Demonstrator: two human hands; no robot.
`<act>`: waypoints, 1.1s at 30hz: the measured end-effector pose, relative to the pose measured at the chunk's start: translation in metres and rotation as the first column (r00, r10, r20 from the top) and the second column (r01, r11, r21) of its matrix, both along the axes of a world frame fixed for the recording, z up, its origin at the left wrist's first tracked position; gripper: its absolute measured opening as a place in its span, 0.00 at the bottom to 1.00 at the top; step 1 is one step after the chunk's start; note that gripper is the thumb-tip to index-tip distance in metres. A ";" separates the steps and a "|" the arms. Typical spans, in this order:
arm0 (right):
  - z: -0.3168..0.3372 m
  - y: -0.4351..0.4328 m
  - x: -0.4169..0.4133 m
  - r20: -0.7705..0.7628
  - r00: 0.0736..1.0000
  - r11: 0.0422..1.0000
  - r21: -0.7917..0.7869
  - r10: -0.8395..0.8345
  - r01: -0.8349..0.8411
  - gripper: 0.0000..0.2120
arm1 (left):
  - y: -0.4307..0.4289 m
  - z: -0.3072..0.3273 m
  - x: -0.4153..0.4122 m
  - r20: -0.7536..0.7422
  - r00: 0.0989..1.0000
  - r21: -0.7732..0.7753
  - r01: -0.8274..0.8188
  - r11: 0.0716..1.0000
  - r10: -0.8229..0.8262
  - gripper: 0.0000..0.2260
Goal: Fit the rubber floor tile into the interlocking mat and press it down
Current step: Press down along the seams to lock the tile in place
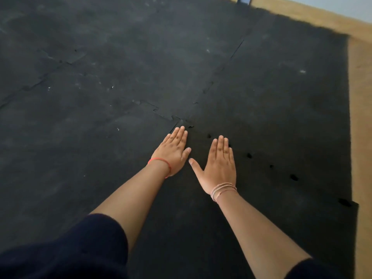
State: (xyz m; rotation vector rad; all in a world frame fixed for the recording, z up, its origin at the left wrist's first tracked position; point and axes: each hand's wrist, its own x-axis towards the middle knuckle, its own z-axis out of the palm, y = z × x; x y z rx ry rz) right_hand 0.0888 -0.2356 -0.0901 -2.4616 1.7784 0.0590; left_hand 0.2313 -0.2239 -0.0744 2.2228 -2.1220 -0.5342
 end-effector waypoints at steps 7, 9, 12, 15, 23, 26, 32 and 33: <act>0.002 -0.007 0.001 0.047 0.999 0.996 0.091 -0.008 0.004 0.48 | -0.018 -0.013 0.001 0.047 0.999 -0.065 -0.013 0.998 0.016 0.26; 0.004 -0.008 0.001 0.049 0.999 0.995 0.101 -0.018 0.013 0.47 | -0.019 -0.011 0.001 0.053 0.999 -0.070 -0.007 0.997 0.011 0.26; 0.008 -0.009 0.000 0.048 0.999 0.989 0.149 -0.020 0.013 0.45 | -0.022 -0.012 0.003 0.060 0.998 -0.064 -0.019 0.998 0.023 0.26; 0.018 -0.028 -0.007 0.021 0.997 0.966 0.249 0.068 -0.071 0.43 | -0.023 -0.013 -0.003 0.052 0.996 -0.061 -0.072 0.996 0.075 0.26; 0.006 0.036 -0.110 -0.063 0.995 0.993 0.081 -0.081 0.086 0.46 | 0.057 -0.017 -0.031 0.049 0.988 -0.069 -0.140 0.988 0.144 0.26; 0.005 0.027 -0.106 -0.071 0.992 0.990 0.086 -0.104 0.110 0.46 | 0.051 -0.020 -0.028 0.048 0.988 -0.098 -0.144 0.985 0.150 0.27; 0.008 0.013 -0.109 -0.081 0.996 0.986 0.156 -0.048 0.061 0.52 | 0.051 -0.021 -0.028 0.062 0.988 -0.084 -0.134 0.987 0.140 0.33; 0.010 0.006 -0.110 -0.079 0.996 0.983 0.182 -0.027 0.041 0.53 | 0.050 -0.020 -0.028 0.063 0.988 -0.075 -0.134 0.988 0.138 0.32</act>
